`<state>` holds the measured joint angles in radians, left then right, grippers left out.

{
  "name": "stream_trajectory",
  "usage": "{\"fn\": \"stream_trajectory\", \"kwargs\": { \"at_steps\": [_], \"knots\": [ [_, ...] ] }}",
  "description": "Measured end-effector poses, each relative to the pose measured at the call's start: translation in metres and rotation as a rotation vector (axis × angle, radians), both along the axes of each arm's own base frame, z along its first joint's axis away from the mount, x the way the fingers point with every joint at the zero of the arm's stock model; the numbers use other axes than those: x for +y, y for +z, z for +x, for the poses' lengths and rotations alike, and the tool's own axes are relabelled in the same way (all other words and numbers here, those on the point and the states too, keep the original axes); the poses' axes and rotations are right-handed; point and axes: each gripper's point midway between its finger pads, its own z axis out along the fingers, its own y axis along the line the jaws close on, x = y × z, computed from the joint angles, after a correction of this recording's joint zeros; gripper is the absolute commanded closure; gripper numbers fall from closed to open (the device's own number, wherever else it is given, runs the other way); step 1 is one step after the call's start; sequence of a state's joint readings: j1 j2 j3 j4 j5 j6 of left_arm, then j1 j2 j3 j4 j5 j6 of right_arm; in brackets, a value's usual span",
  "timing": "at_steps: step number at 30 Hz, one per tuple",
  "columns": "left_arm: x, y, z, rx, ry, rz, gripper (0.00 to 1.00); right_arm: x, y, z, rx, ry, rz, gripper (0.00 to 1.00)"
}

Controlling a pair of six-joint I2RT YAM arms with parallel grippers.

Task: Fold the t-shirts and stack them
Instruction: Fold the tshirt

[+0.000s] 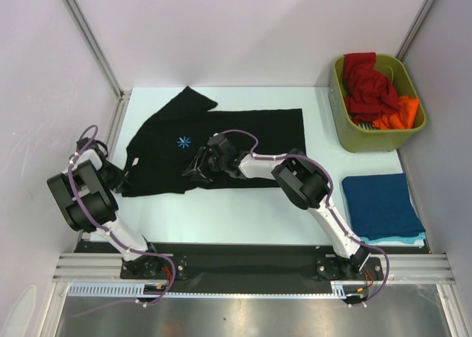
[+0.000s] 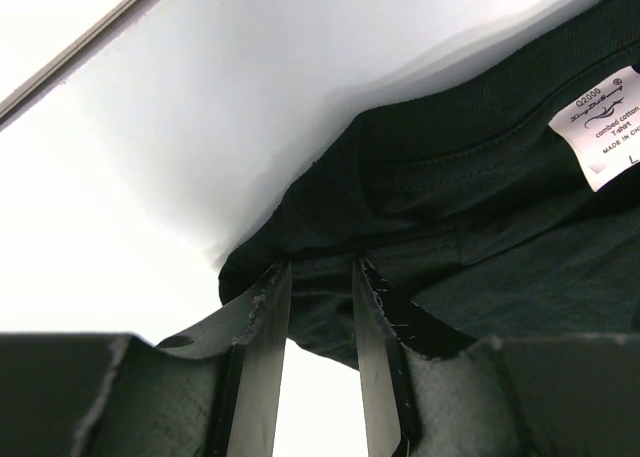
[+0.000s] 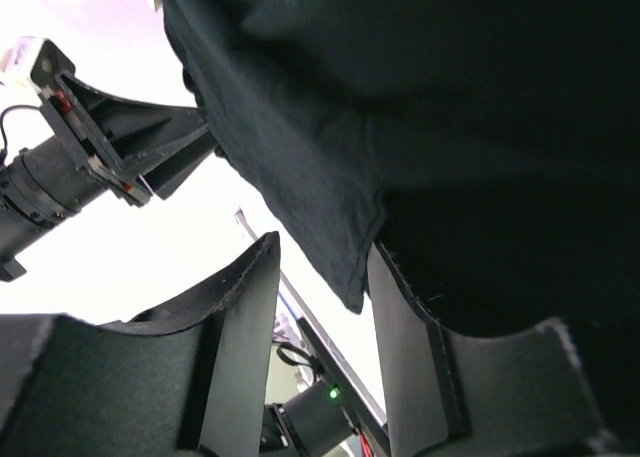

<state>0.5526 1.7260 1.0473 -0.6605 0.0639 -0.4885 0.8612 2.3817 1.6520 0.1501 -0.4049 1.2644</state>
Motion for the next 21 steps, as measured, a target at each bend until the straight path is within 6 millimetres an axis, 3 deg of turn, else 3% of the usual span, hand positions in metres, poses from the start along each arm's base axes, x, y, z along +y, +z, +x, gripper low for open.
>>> {"fn": "stream_trajectory", "kwargs": {
  "at_steps": [6,10,21],
  "knots": [
    [0.001,0.000,0.000,-0.007,0.003,0.005,0.63,0.010,-0.009,0.014,0.003,-0.025,0.010,0.67],
    [0.002,0.000,0.000,-0.010,0.006,0.003,0.63,0.014,-0.009,0.021,-0.008,-0.042,0.014,0.88],
    [0.003,0.000,0.000,-0.010,0.008,0.007,0.63,0.026,0.001,0.048,-0.060,-0.085,0.025,0.89]
  ]
}}
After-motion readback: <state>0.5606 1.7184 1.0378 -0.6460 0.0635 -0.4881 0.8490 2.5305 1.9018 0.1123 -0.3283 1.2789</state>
